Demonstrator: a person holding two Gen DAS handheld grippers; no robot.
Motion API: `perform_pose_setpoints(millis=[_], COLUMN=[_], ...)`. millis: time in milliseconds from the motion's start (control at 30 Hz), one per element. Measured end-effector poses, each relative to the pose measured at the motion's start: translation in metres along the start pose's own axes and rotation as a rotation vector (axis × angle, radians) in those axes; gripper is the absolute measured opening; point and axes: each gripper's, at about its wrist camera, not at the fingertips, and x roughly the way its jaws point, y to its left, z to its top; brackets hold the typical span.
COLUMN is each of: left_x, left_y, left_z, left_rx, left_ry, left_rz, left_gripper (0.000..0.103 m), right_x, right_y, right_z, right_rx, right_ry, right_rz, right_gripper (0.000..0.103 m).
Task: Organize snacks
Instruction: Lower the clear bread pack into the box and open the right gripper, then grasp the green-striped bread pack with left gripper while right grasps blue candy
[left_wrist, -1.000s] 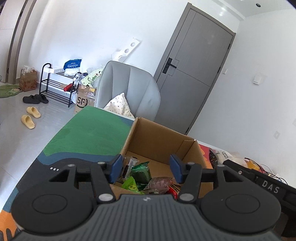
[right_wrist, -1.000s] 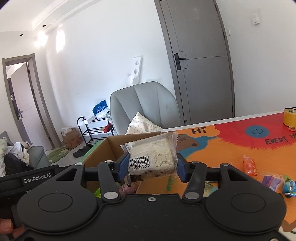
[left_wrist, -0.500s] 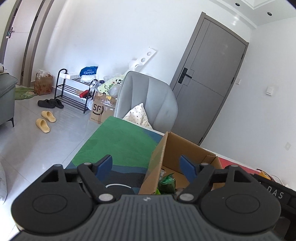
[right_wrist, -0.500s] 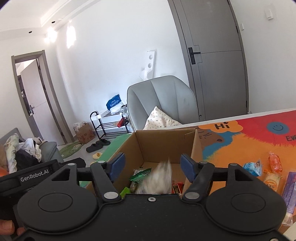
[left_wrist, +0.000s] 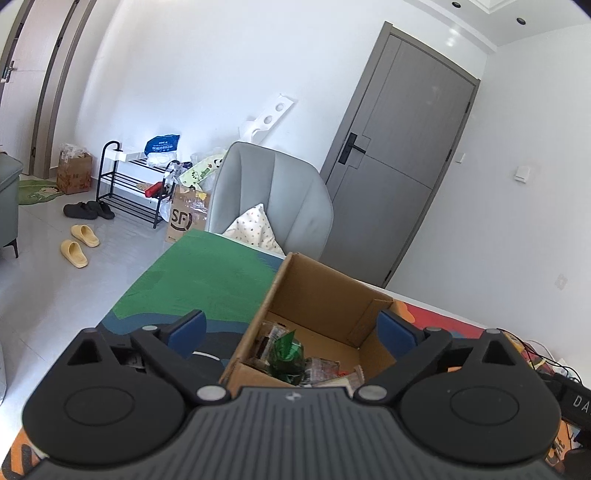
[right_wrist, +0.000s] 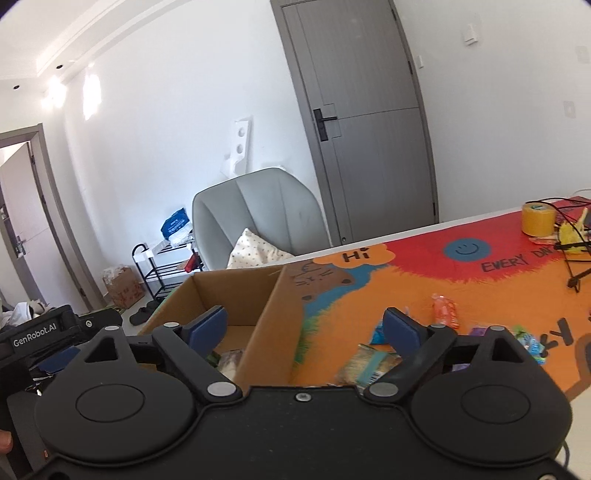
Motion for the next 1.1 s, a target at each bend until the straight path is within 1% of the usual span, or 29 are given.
perform_pose_setpoints(millis=[100,200,300,400,600,767,900,967,1100], left_x=[-0.005,-0.008,-0.01,-0.009,-0.003,-0.002,0.004,0.007,0.014], left_y=[-0.015,-0.03,-0.047,-0.059,-0.086,-0.114,-0.13,-0.14,-0.151], left_z=[-0.004,-0.009,-0.016,-0.021,-0.03,-0.037,-0.046,-0.053,-0.063], left_rx=[0.025,0.049,0.112,0.144,0.187,0.248,0.281,0.3,0.316], left_ry=[-0.001,0.036,0.047,0.065,0.07,0.063,0.075,0.084,0.105], left_rz=[-0.025,-0.081,-0.088,-0.121,-0.174,-0.198,-0.209,-0.216,-0.23], left_gripper=[0.098,0.098,0.098,0.098,0.098,0.098,0.098,0.097,0.096], right_x=[-0.009,-0.015,-0.022,-0.026,-0.03,-0.03,-0.029,-0.029,-0.025], right_y=[-0.018,-0.033,-0.045,-0.057,-0.08,-0.099,-0.116,-0.124,-0.141], right_z=[-0.001,-0.003,-0.005,-0.006,-0.012,-0.02,-0.027,-0.03,-0.035], right_rx=[0.021,0.042,0.059,0.08,0.118,0.149,0.177,0.194,0.231], right_ry=[-0.003,0.001,-0.006,-0.012,-0.018,-0.013,-0.006,0.002,0.016], right_rz=[-0.043,-0.074,-0.092,-0.111,-0.14,-0.162,-0.173,-0.177,-0.187], right_gripper=[0.098,0.099,0.102,0.103,0.103,0.103,0.1,0.093,0.086])
